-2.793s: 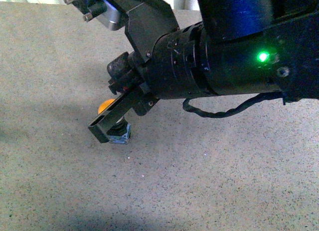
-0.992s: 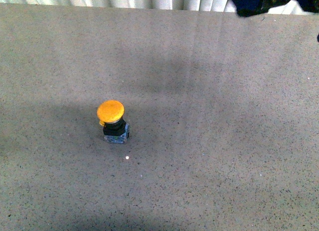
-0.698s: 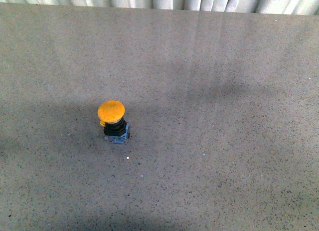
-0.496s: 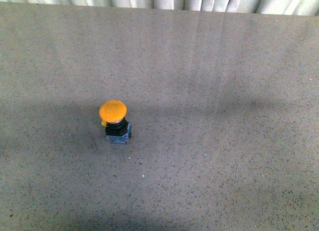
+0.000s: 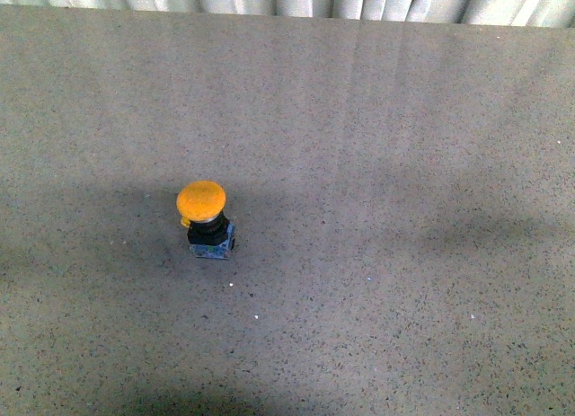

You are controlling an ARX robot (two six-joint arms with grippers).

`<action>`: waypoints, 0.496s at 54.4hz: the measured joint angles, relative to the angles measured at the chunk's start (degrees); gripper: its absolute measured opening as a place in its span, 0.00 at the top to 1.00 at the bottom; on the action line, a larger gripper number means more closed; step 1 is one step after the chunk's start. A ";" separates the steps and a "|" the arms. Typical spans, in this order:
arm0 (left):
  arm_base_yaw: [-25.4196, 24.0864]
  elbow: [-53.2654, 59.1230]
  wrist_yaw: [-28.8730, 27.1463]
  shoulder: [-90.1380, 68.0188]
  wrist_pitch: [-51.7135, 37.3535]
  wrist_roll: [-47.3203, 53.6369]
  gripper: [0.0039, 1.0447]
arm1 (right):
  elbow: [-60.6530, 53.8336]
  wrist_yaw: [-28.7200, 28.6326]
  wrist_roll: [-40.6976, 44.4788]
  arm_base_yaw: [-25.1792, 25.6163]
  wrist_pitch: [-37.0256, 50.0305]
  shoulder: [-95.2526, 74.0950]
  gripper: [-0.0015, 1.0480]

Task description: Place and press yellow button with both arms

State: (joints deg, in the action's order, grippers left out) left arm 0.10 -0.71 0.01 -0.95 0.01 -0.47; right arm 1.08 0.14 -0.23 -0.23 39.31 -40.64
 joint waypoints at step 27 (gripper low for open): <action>0.00 0.00 0.00 0.00 0.00 0.00 0.99 | -0.07 0.00 0.02 0.04 -16.13 17.38 0.99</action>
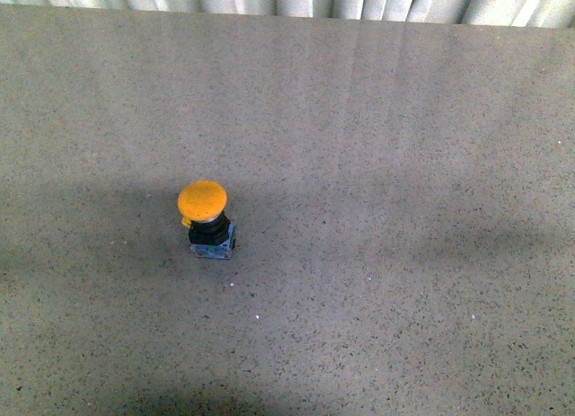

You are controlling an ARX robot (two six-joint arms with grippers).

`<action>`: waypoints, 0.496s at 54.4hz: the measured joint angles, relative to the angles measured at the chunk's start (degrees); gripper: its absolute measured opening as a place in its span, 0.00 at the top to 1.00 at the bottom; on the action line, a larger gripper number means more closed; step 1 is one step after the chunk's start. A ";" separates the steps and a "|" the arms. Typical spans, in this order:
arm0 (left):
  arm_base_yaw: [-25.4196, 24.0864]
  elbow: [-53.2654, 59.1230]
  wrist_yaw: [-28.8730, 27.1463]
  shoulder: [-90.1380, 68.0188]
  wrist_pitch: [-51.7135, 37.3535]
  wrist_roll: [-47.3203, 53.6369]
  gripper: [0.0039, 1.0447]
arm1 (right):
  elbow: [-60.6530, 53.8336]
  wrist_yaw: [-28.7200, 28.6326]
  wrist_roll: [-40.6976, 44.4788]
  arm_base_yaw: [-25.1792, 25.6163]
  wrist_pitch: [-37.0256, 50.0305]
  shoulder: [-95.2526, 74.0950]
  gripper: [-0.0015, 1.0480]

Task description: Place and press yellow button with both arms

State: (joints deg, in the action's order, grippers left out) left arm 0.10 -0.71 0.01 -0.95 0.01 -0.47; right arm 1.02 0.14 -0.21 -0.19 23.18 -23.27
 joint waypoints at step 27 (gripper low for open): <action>0.00 0.00 0.00 0.00 0.00 0.00 0.99 | 0.00 0.00 0.00 0.00 -10.69 10.84 0.99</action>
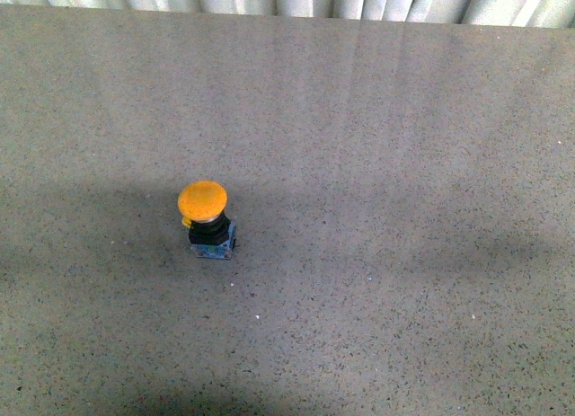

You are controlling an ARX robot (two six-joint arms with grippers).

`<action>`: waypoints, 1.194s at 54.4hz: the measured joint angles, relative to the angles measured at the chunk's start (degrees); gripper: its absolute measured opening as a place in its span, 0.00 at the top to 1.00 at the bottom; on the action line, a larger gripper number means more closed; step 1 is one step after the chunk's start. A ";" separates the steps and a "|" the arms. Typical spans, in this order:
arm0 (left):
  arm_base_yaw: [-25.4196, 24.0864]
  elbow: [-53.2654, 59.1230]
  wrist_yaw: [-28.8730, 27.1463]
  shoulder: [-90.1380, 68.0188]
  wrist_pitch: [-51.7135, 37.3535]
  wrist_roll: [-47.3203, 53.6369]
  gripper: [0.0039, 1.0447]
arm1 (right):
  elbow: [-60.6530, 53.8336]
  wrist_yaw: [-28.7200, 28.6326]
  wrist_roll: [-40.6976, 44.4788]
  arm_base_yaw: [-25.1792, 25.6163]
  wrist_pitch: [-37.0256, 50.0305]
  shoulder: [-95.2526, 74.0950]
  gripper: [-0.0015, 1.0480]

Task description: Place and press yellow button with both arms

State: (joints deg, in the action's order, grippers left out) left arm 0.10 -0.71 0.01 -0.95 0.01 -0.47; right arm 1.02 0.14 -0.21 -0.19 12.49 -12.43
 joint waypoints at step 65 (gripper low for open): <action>0.00 0.00 0.00 0.00 0.00 0.11 0.09 | 0.02 -0.07 0.02 0.00 -12.35 12.09 0.09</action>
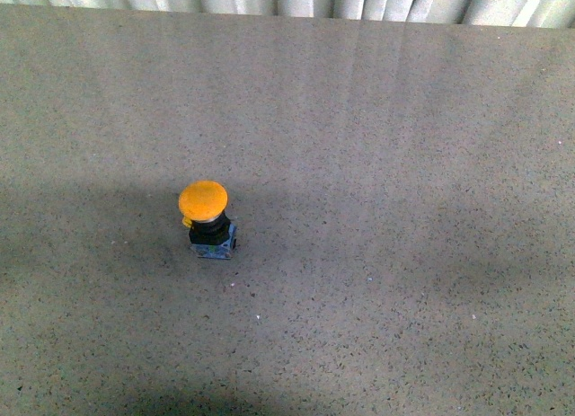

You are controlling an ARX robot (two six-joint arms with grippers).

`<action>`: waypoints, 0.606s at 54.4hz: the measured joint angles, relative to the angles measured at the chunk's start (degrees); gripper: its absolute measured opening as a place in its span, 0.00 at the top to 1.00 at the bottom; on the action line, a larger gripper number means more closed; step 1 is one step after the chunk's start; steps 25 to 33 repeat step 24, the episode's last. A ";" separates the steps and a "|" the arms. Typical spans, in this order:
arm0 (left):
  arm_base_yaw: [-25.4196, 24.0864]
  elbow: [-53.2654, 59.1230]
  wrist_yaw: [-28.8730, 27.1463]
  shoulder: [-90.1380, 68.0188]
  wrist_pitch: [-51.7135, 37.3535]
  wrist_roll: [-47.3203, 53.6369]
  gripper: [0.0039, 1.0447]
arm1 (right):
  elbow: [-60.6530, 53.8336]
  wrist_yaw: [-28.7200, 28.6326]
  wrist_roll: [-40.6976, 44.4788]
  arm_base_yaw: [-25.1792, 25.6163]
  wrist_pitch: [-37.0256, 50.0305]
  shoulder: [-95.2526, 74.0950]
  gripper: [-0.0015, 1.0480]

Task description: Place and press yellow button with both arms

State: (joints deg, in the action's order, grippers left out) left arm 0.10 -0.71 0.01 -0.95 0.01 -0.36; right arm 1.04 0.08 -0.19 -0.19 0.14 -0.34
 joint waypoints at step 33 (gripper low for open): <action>0.00 0.00 0.00 0.00 0.00 -0.02 0.09 | 0.00 0.00 0.00 0.00 0.00 0.00 0.09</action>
